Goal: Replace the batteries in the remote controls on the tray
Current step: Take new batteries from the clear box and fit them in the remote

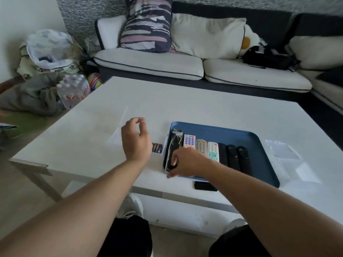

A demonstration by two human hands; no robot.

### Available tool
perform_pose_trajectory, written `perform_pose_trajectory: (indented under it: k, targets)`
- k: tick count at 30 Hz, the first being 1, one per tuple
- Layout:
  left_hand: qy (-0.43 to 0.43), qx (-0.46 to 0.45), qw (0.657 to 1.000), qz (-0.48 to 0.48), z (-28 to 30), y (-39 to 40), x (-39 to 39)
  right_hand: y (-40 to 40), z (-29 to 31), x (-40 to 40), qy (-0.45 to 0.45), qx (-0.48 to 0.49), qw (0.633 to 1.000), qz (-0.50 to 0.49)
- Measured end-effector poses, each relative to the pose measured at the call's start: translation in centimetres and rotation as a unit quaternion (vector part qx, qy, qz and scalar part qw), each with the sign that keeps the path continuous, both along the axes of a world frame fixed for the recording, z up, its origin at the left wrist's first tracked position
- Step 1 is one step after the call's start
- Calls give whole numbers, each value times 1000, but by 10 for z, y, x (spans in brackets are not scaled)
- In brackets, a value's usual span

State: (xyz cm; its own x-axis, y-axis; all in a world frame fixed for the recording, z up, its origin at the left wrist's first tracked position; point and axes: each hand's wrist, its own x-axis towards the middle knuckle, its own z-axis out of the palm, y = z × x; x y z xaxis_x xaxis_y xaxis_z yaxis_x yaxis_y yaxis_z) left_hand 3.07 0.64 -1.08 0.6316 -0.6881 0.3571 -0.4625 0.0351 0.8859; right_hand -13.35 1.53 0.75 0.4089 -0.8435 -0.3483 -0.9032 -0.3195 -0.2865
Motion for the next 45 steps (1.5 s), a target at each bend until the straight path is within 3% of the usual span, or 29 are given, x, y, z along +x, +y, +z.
perform_pose_trajectory:
  k: [2,5,15,17,19,23,28,30,33,36,39,42,45]
  targets:
    - [45,23,998,-23,1,1,-6,11,-5,3,67,-87,994,18]
    - [69,45,996,-39,6,4,-10,18,-7,0,75,-143,986,28]
    - [105,146,978,-104,30,11,-34,16,42,-23,-93,-129,987,-18]
    - [118,213,959,-148,37,17,-45,16,51,-32,-97,-140,985,-15]
    - [221,258,922,-186,42,21,-53,18,54,-41,-82,-160,984,-2]
    - [380,245,866,-213,43,17,-57,18,56,-51,-67,-195,978,8]
    - [467,245,802,-282,48,20,-68,19,59,-56,-90,-216,972,16]
    - [465,238,800,-295,51,19,-75,21,62,-58,-100,-206,973,22]
    - [413,213,833,-301,58,18,-84,16,69,-66,-192,-100,976,-28]
    - [328,202,868,-314,56,18,-87,7,75,-86,-350,103,922,-132]
    - [308,202,870,-328,53,19,-89,0,78,-106,-489,287,800,-196]
    - [322,213,864,-324,54,22,-91,-5,76,-116,-556,347,721,-226]
    - [317,217,865,-322,53,20,-92,-8,72,-115,-595,329,694,-238]
